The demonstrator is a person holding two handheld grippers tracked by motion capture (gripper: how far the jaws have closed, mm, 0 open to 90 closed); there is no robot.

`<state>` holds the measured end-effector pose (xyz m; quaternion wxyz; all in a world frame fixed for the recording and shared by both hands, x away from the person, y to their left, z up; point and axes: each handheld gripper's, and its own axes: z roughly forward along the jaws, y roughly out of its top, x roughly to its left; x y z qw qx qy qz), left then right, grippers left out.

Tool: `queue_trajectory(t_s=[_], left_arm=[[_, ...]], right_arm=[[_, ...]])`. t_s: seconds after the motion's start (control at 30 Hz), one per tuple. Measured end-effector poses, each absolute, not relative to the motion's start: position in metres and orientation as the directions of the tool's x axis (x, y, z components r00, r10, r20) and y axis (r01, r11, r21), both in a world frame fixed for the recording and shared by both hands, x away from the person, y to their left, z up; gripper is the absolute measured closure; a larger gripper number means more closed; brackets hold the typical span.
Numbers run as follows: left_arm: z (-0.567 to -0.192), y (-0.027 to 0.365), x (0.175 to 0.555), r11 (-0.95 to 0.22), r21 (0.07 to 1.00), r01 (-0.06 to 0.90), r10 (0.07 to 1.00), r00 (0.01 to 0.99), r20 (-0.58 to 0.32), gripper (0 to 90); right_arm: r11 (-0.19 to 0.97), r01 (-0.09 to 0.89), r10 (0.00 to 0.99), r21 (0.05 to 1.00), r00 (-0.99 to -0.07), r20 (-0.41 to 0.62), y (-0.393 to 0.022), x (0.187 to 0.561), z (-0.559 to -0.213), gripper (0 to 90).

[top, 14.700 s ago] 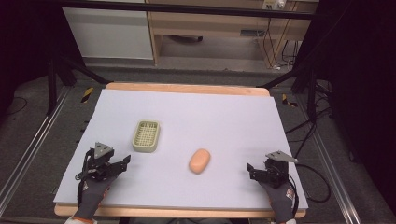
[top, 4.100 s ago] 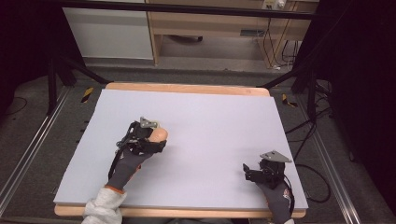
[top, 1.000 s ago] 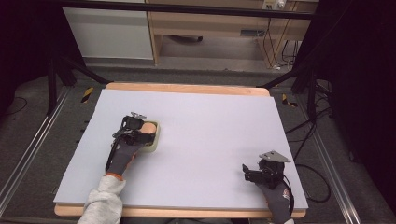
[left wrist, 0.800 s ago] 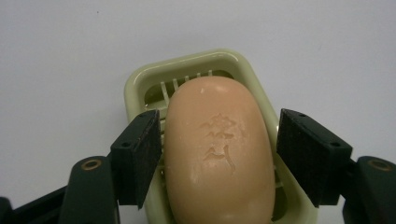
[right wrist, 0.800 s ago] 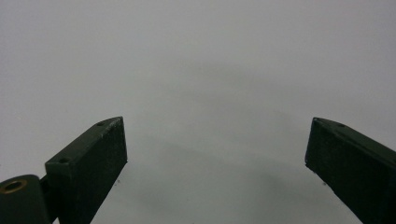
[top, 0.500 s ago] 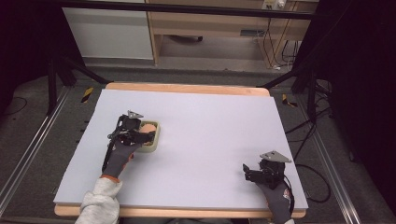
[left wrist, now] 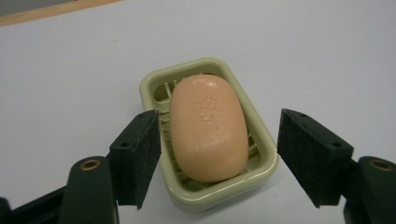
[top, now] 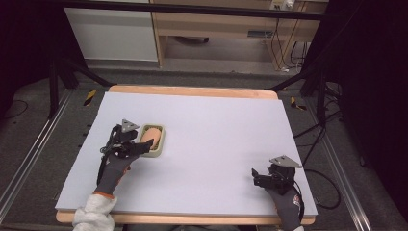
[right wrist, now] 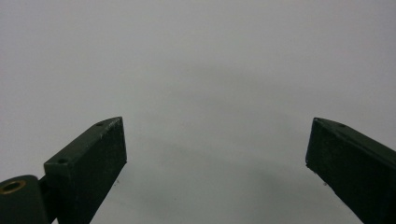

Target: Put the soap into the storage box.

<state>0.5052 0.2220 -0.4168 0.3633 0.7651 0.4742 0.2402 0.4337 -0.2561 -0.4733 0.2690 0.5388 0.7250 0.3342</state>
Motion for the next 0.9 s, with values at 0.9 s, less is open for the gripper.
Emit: queue_trajectory(t_s=[0.9], left_arm=[[-0.458,0.265,0.449,-0.24,0.808,0.538,0.922,0.386,0.016,22.7]], right_arm=[[0.16,0.611,0.975,0.775,-0.219,-0.029,-0.265,0.434,-0.474,4.9]])
